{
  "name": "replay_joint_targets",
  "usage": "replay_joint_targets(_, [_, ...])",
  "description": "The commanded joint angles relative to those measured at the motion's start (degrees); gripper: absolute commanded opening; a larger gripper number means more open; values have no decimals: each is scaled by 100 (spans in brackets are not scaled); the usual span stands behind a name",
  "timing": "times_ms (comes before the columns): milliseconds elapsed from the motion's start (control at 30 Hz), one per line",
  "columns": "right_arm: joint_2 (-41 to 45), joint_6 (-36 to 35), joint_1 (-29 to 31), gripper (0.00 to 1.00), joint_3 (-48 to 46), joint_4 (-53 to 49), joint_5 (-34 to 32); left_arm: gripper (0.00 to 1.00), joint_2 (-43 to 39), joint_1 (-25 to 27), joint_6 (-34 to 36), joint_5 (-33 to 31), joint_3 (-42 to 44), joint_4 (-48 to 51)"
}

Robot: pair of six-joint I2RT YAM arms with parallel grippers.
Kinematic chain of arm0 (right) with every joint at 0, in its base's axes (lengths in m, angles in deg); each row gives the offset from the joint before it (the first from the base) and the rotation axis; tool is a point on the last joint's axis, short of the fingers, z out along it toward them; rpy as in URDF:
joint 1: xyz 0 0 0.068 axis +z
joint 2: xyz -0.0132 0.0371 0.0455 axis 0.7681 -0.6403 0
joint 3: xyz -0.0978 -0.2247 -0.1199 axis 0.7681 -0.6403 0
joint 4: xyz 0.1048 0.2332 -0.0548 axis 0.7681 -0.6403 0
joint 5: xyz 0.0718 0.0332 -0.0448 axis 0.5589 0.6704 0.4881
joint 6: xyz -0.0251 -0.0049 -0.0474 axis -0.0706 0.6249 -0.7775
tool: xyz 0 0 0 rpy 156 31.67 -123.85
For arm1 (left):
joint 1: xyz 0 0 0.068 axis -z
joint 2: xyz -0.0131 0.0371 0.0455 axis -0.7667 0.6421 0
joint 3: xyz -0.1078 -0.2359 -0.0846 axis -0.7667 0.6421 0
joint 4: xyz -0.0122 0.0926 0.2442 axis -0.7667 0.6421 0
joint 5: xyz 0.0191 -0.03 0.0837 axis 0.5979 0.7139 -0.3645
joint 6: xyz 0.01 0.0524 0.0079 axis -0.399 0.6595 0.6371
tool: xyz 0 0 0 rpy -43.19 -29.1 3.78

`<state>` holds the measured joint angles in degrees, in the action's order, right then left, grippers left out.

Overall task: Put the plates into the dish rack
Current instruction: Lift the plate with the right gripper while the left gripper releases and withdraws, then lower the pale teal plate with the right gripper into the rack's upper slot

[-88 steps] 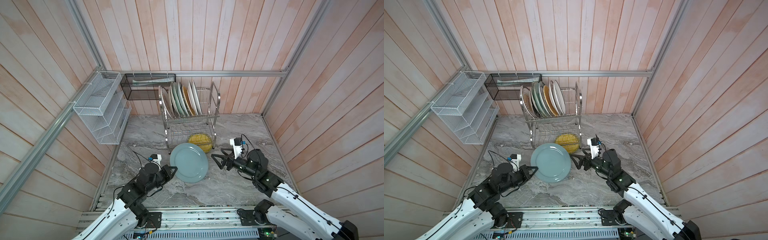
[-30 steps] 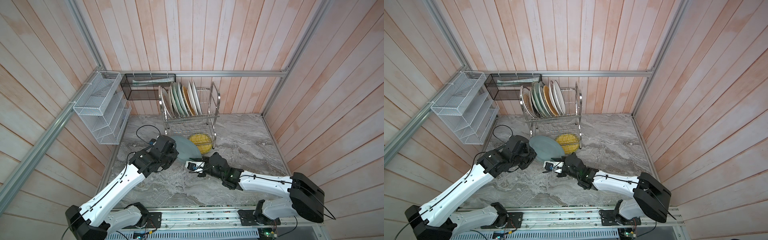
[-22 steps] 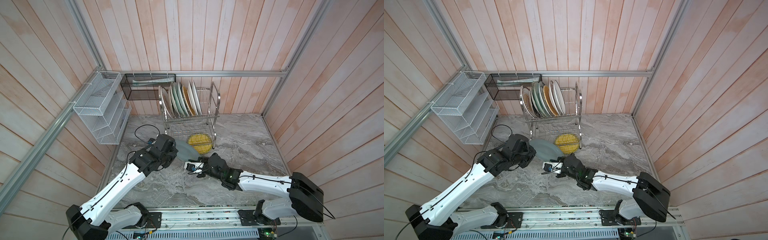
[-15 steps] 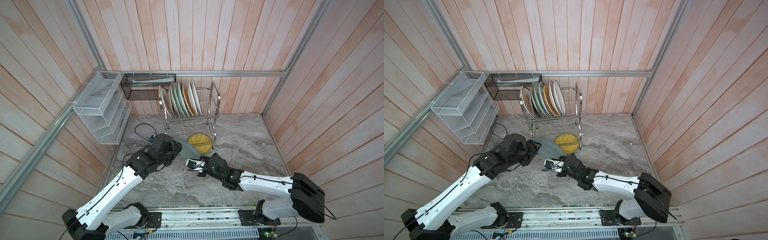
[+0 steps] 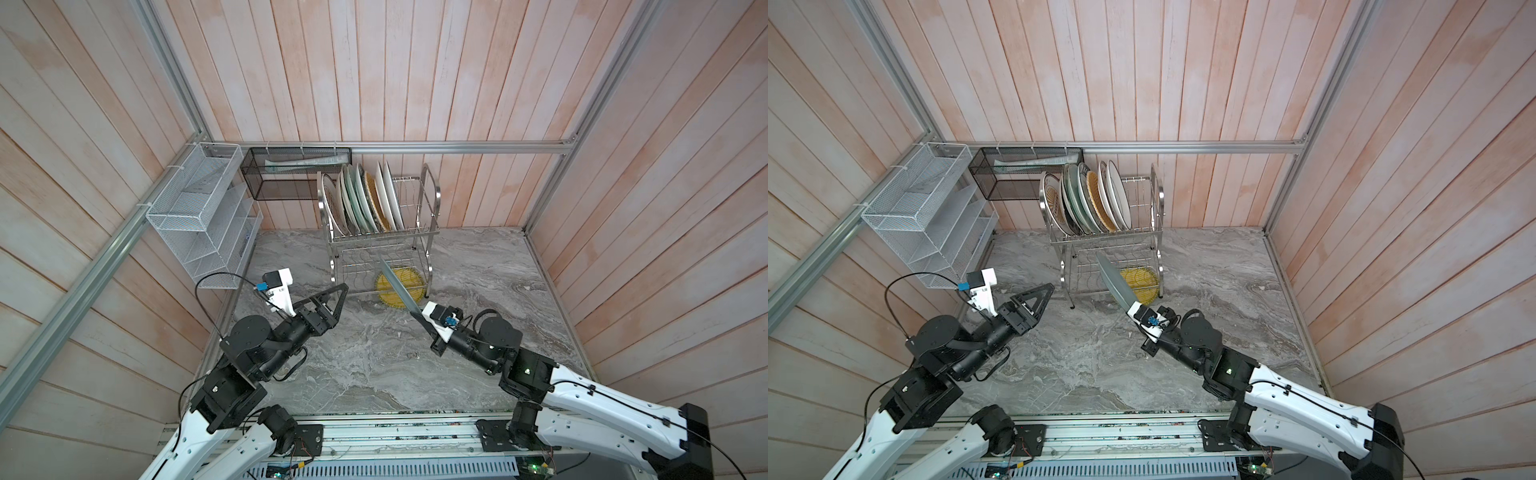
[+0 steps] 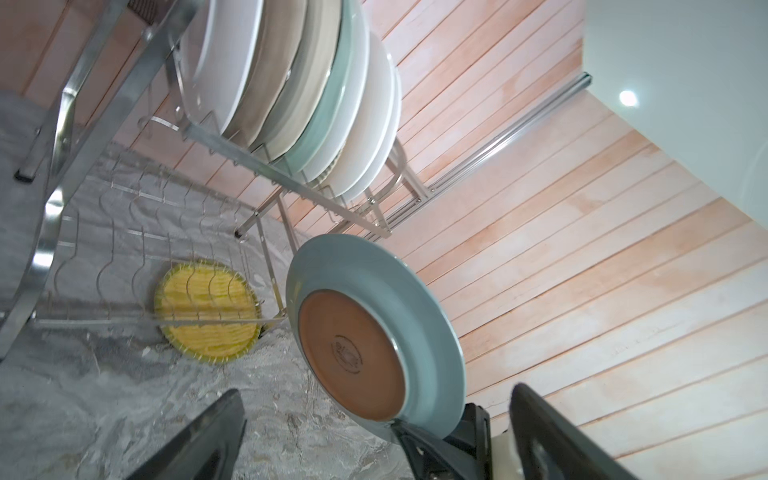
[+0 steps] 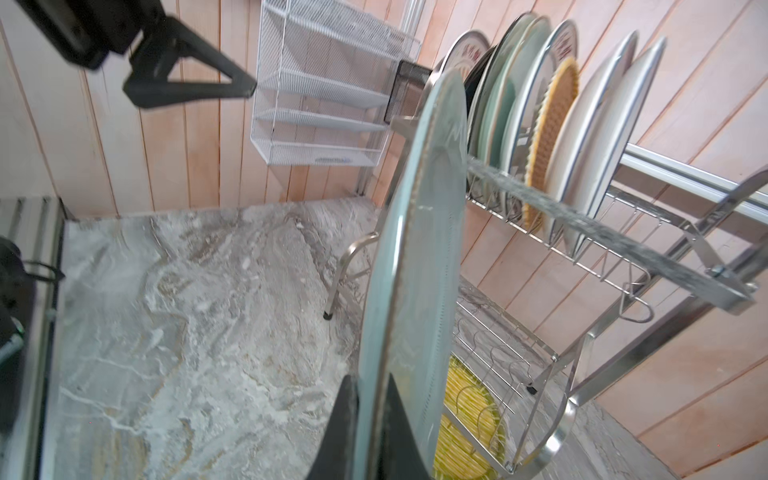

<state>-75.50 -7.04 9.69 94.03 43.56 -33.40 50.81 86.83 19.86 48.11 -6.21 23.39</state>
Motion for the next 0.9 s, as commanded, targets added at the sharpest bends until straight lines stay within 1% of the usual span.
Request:
replay_joint_targets(0, [120,727,2,0,1054,299,-95,100,-76,-22,1202,418,258,-448])
replay_joint_targets(133, [-304,672,-94,0,1994,343,-480,100,-253,-21,1723,668,649,-529])
replay_joint_targets(233, [-846,786,-525,0,2830,189,-384,100,-465,-27,2264,737,1009,-581])
replay_joint_targets(333, [-1326,1089,-1164,0,3555,112,141,100,-819,-26,2546,724,1403,-688])
replay_joint_targets(433, [-1839,1496,-1939,0,4246,-4,830,100,-1303,-24,2751,790,1833,-857])
replay_joint_targets(533, [-2354,1713,-2509,0,4828,-107,1342,100,-1641,-21,2868,779,2056,-730])
replay_joint_targets(600, [-2696,1740,-2733,0,5206,-254,1647,100,-1741,-21,2916,786,2149,-593])
replay_joint_targets(733, [-3298,1733,-2965,0,5721,-460,1987,100,-1765,-26,2942,932,2280,-467])
replay_joint_targets(867, [-3762,1892,-3109,0,6063,-517,2149,100,-1564,-23,2962,988,2217,-391])
